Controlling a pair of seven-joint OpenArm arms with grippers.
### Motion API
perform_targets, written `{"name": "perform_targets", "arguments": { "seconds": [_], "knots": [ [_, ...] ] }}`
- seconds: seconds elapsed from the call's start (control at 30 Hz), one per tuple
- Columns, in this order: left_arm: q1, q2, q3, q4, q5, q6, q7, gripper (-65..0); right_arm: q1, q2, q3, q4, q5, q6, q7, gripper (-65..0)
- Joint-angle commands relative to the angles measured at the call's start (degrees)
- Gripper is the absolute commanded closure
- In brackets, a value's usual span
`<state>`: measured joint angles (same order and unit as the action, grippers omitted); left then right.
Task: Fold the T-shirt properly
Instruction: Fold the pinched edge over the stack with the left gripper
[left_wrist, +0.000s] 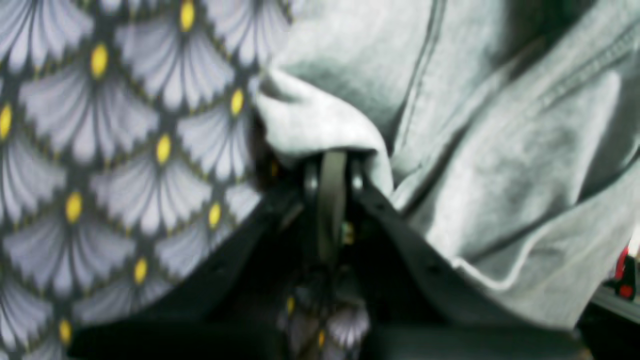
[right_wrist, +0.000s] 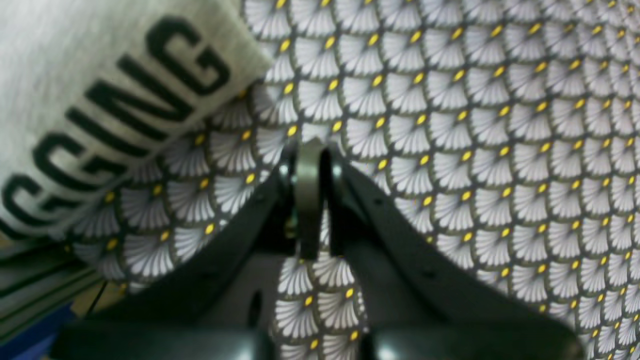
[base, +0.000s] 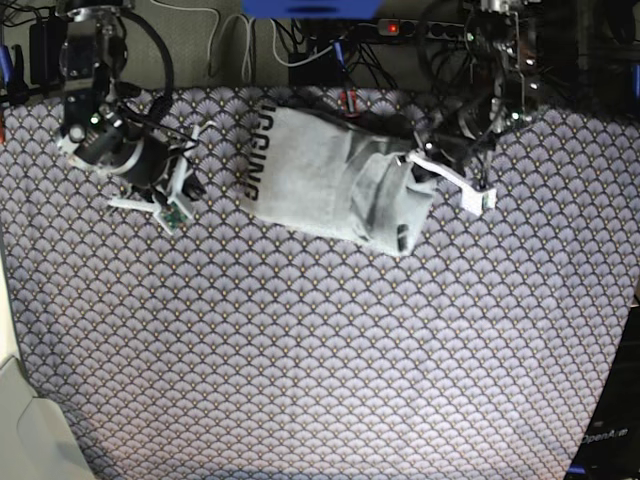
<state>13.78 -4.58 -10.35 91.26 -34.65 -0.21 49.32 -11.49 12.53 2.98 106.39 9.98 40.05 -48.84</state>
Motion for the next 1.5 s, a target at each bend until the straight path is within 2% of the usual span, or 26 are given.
{"name": "perform_targets", "arguments": {
  "seconds": [0.0,0.1,0.43,0.57,0.63,0.77,0.87,1.17,1.47],
  "knots": [
    [-0.8,0.0,-0.1,-0.7,0.6,0.5,-0.4,-0.4,0.5,0.5,0.3,1.2,0.5,-0.1,1.1,0.0],
    [-3.0,1.1,-0.2,-3.4,0.7,0.5,-0.5,-0.4,-0.7,1.5,0.3,1.1,0.5,-0.1,1.1,0.0],
    [-13.2,5.9,-0.2,-5.7,0.9,0.5,-0.5,-0.4,-4.0,1.6,0.4,1.2,0.5,-0.1,1.5,0.0],
    [-18.2,7.9,-0.2,-11.2,0.9,0.5,-0.6,-0.4,-5.7,1.5,0.4,1.2,0.5,-0.1,1.6,0.0],
    [-19.5,8.4,-0.2,-14.1,0.9,0.5,-2.3,-0.4,-6.3,1.6,0.4,1.2,0.5,-0.1,1.7,0.0],
    [-20.3,8.9,0.3,-18.5,0.9,0.5,-9.5,-0.4,-7.5,1.8,0.4,1.2,0.5,-0.1,1.7,0.0],
    [-22.1,8.8,0.4,-20.4,0.9,0.5,-12.4,-0.3,-8.2,2.3,0.4,1.2,0.5,-0.1,1.6,0.0],
    [-27.1,8.7,0.3,-23.0,0.9,0.5,-14.0,-0.3,-9.6,2.4,0.5,0.8,0.4,-0.1,1.7,0.0],
    [-26.0,8.5,-0.1,-17.5,0.9,0.5,-13.4,-0.3,-9.5,3.1,4.0,1.2,0.5,-0.1,1.7,0.0]
  ]
}}
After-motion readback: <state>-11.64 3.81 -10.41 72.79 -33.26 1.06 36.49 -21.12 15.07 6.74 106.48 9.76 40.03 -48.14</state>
